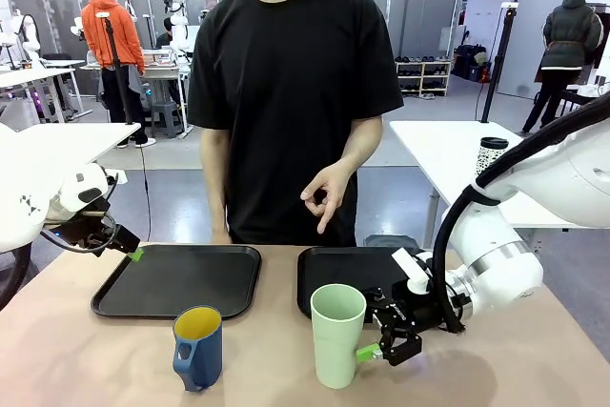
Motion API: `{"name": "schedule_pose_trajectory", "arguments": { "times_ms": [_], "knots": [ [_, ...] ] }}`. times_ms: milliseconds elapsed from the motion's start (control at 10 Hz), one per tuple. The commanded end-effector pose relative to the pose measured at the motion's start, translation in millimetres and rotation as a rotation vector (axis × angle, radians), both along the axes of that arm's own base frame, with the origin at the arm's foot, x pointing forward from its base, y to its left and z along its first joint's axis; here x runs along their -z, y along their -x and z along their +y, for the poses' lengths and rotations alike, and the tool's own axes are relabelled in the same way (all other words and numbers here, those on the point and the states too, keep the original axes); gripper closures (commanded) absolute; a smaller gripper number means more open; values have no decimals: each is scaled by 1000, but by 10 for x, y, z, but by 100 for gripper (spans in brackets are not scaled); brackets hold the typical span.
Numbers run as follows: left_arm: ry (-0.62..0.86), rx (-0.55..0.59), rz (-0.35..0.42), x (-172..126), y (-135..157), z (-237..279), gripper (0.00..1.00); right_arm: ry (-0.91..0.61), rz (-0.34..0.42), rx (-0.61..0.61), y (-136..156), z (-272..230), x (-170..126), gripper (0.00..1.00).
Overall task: Sort and store the cups by type.
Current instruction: Pick up the Reusable plastic cup.
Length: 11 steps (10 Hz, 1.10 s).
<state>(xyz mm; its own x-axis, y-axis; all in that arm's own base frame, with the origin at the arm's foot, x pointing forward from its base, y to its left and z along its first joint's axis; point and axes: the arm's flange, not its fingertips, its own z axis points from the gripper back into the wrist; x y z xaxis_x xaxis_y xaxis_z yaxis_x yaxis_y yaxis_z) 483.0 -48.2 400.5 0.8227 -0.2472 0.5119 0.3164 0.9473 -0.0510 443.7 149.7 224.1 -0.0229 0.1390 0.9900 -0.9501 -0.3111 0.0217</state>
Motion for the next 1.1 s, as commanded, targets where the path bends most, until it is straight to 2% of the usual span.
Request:
{"name": "schedule_pose_trajectory", "arguments": {
  "times_ms": [0, 1000],
  "knots": [
    [0, 1, -2, -10, -5, -2, 0, -43, -46, -19, 121, 19, 303, 0],
    [0, 1, -2, -10, -5, -2, 0, -59, -21, -99, 103, 249, 410, 0]
  ]
}}
